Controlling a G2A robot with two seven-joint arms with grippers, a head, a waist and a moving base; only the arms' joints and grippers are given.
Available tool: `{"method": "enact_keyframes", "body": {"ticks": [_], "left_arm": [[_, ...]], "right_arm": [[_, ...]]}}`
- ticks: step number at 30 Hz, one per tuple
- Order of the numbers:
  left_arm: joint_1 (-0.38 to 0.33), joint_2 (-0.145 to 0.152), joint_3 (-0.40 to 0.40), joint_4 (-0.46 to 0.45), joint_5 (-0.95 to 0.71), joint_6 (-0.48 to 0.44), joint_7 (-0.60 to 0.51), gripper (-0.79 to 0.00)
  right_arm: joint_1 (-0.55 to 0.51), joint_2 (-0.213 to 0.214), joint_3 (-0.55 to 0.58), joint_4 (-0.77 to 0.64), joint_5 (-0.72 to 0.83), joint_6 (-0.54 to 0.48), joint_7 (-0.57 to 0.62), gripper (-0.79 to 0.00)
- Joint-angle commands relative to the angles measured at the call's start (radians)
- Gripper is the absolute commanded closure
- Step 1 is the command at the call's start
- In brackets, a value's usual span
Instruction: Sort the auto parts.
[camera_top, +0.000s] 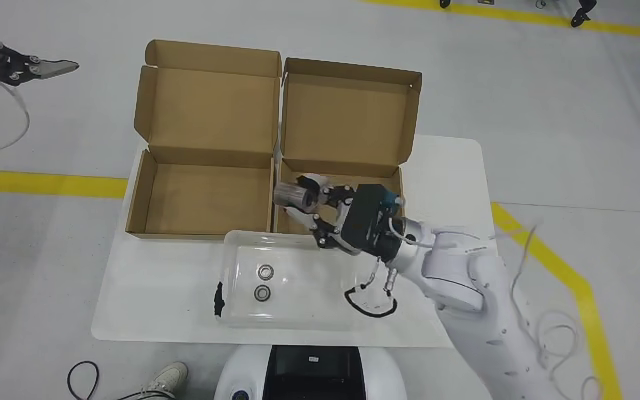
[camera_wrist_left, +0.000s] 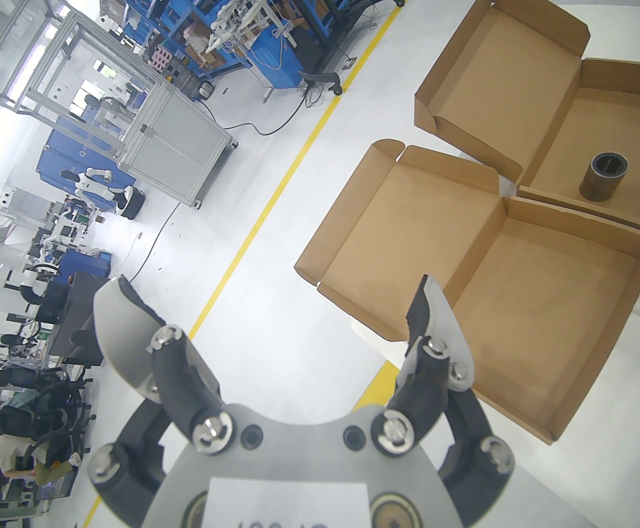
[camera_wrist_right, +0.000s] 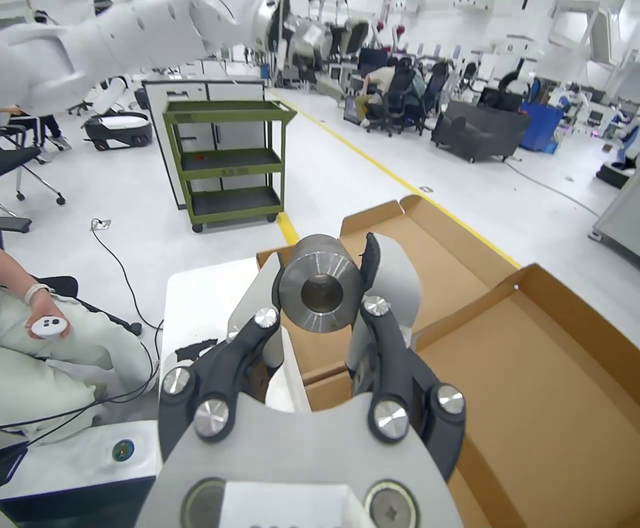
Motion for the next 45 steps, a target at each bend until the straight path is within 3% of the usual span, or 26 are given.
{"method": "enact_keyframes", "body": {"ticks": [1,11,17,29,45], "left_arm": [[0.000,0.000,0.000,0.000,0.000,0.000,0.000,-0.785],[0.000,0.000,0.000,0.000,0.000,0.000,0.000,-0.785],[0.000,0.000,0.000,0.000,0.000,0.000,0.000,-0.785],[0.000,0.000,0.000,0.000,0.000,0.000,0.000,-0.785],[0.000,0.000,0.000,0.000,0.000,0.000,0.000,-0.785]], "right_arm": [[-0.002,0.000,-0.010,0.021,-0.029,0.040,0.033,0.000],[0.051,-0.011,-0.072,0.162,-0.110,0.232,0.195,0.000],[0.093,-0.021,-0.094,0.237,-0.087,0.291,0.254,0.000],[0.212,-0.049,-0.194,0.356,-0.217,0.495,0.553,0.000],[0.346,-0.111,-0.302,0.580,-0.176,0.568,0.634,0.000]]}}
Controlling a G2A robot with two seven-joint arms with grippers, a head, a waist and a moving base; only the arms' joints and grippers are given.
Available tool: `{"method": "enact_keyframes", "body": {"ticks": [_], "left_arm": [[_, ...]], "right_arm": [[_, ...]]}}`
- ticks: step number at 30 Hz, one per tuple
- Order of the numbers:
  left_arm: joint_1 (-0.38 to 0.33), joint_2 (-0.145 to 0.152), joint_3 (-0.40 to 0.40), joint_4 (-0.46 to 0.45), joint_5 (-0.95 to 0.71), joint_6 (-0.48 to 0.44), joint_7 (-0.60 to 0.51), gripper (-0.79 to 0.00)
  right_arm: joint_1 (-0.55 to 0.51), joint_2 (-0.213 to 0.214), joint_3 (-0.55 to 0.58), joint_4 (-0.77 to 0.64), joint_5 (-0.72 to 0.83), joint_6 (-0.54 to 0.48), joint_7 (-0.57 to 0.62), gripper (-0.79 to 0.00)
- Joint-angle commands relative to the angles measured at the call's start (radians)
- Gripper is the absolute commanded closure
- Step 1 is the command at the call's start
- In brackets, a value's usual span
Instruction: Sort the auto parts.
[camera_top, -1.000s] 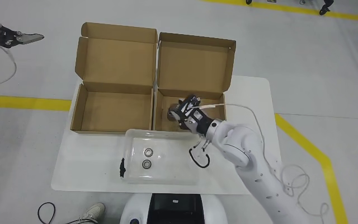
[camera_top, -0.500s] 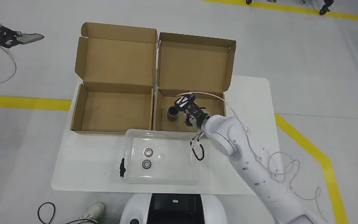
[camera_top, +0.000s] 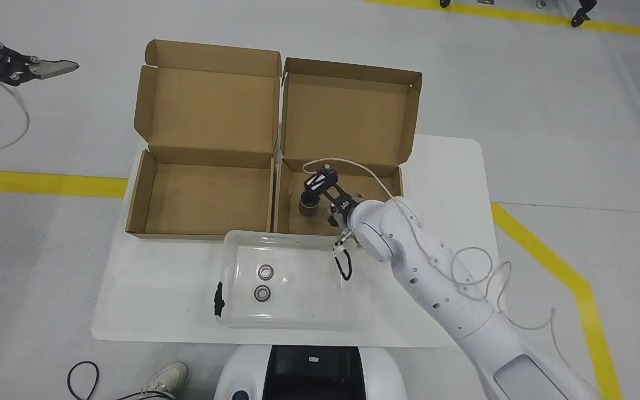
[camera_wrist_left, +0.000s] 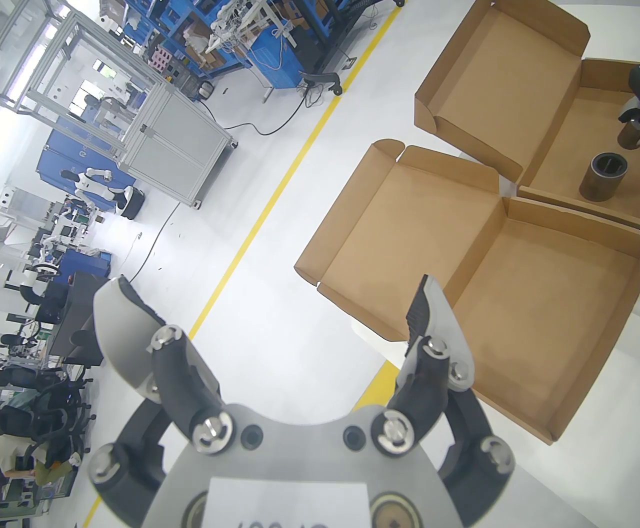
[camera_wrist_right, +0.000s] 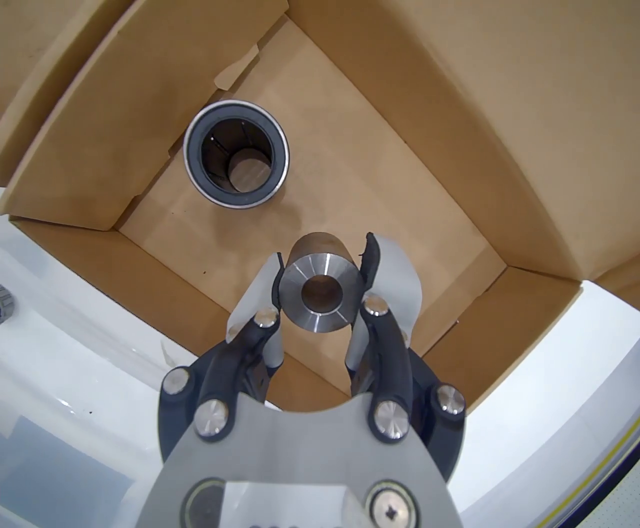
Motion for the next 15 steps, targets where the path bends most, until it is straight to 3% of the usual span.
{"method": "enact_keyframes", "body": {"ticks": [1,7,15], "left_arm": [[0.000,0.000,0.000,0.000,0.000,0.000,0.000,-0.785],[0.000,0.000,0.000,0.000,0.000,0.000,0.000,-0.785],[0.000,0.000,0.000,0.000,0.000,0.000,0.000,-0.785]], "right_arm": [[0.011,-0.006,-0.005,0.022,0.014,-0.003,0.001,0.000],[0.038,-0.022,-0.017,0.077,0.038,-0.005,-0.004,0.000],[0.053,-0.036,-0.025,0.112,0.039,0.000,-0.001,-0.065]]}}
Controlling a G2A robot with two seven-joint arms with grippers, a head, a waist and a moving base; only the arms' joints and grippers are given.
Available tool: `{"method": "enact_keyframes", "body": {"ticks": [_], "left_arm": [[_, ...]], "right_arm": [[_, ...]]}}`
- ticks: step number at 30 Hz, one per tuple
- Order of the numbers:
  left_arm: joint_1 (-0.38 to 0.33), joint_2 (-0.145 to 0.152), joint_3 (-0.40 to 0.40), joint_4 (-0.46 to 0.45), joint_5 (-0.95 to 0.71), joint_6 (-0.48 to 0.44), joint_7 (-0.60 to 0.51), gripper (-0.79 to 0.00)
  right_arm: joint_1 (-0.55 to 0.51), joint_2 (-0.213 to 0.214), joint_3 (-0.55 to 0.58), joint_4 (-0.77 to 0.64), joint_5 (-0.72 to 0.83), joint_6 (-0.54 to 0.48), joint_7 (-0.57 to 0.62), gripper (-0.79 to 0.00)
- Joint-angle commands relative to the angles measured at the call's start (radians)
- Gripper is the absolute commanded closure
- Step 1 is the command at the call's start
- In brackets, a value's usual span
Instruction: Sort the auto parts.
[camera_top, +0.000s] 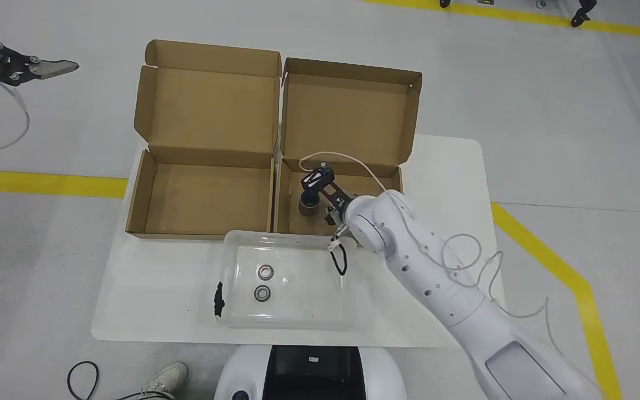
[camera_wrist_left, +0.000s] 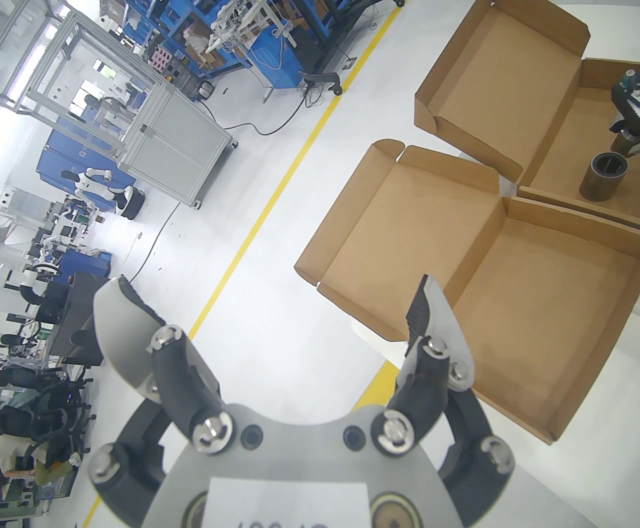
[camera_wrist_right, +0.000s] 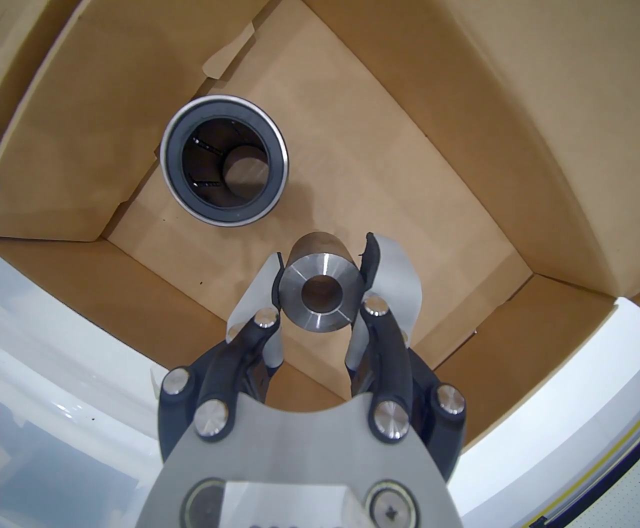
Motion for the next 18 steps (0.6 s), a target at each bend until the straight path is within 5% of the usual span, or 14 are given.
{"method": "enact_keyframes", "body": {"ticks": [1,9,18], "left_arm": [[0.000,0.000,0.000,0.000,0.000,0.000,0.000,-0.785],[0.000,0.000,0.000,0.000,0.000,0.000,0.000,-0.785],[0.000,0.000,0.000,0.000,0.000,0.000,0.000,-0.785]], "right_arm": [[0.001,-0.002,0.000,0.006,-0.001,0.001,0.000,-0.092],[0.003,-0.009,0.004,0.015,-0.007,-0.004,0.005,-0.222],[-0.002,-0.014,0.013,0.011,-0.015,-0.015,0.004,-0.243]]}}
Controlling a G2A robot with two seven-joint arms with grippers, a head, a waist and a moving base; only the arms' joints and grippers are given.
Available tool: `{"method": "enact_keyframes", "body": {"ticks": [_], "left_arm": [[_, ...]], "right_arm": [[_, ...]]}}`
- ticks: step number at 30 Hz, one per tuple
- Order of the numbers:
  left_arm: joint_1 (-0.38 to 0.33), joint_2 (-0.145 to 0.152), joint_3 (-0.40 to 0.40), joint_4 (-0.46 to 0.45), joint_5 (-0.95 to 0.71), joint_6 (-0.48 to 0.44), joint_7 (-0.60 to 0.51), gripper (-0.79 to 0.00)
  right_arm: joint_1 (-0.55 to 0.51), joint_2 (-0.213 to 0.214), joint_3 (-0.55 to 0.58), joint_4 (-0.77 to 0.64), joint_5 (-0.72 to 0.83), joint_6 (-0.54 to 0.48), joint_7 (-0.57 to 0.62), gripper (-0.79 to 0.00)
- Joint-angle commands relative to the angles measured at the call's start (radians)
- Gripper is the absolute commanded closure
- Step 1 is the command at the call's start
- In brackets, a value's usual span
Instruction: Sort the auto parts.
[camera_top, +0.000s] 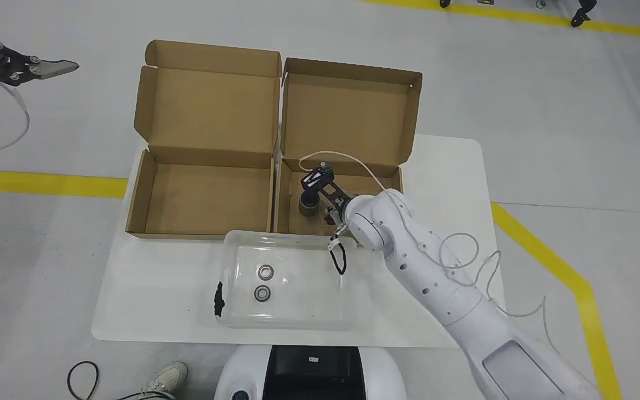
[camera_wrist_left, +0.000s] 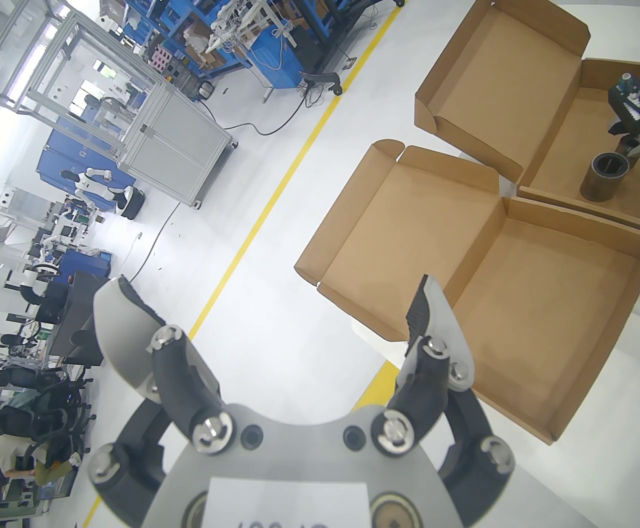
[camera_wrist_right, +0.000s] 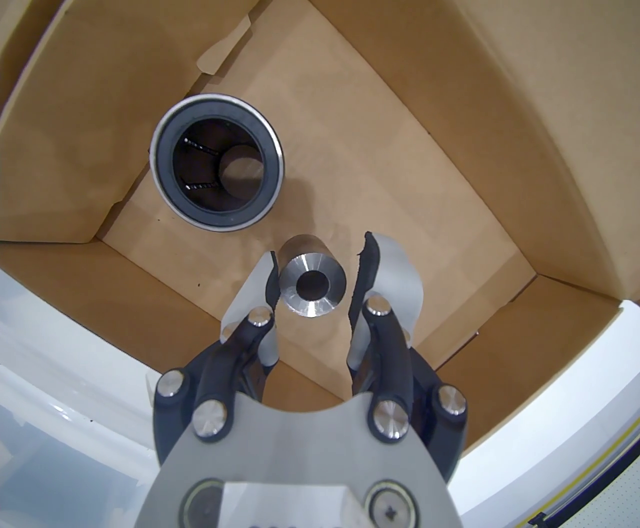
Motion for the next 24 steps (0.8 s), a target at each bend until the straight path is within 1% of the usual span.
{"method": "enact_keyframes", "body": {"ticks": [1,7,11,14,17,18,19,24], "left_arm": [[0.000,0.000,0.000,0.000,0.000,0.000,0.000,-0.785],[0.000,0.000,0.000,0.000,0.000,0.000,0.000,-0.785],[0.000,0.000,0.000,0.000,0.000,0.000,0.000,-0.785],[0.000,0.000,0.000,0.000,0.000,0.000,0.000,-0.785],[0.000,0.000,0.000,0.000,0.000,0.000,0.000,-0.785],[0.000,0.000,0.000,0.000,0.000,0.000,0.000,-0.785],[0.000,0.000,0.000,0.000,0.000,0.000,0.000,-0.785],[0.000,0.000,0.000,0.000,0.000,0.000,0.000,-0.785]], "right_arm": [[-0.003,-0.001,0.001,-0.007,-0.003,-0.003,-0.002,-0.243],[-0.025,0.003,0.012,-0.076,-0.037,-0.006,0.001,-0.256],[-0.061,0.013,0.031,-0.169,-0.080,-0.007,0.024,-0.268],[-0.102,0.024,0.052,-0.253,-0.097,-0.030,0.029,-0.271],[-0.147,0.035,0.074,-0.337,-0.103,-0.077,0.016,-0.283],[-0.162,0.039,0.080,-0.365,-0.106,-0.093,0.008,-0.305],[-0.179,0.043,0.084,-0.390,-0.105,-0.112,-0.002,-0.308],[-0.253,0.058,0.085,-0.494,-0.100,-0.239,-0.072,-0.317]]}}
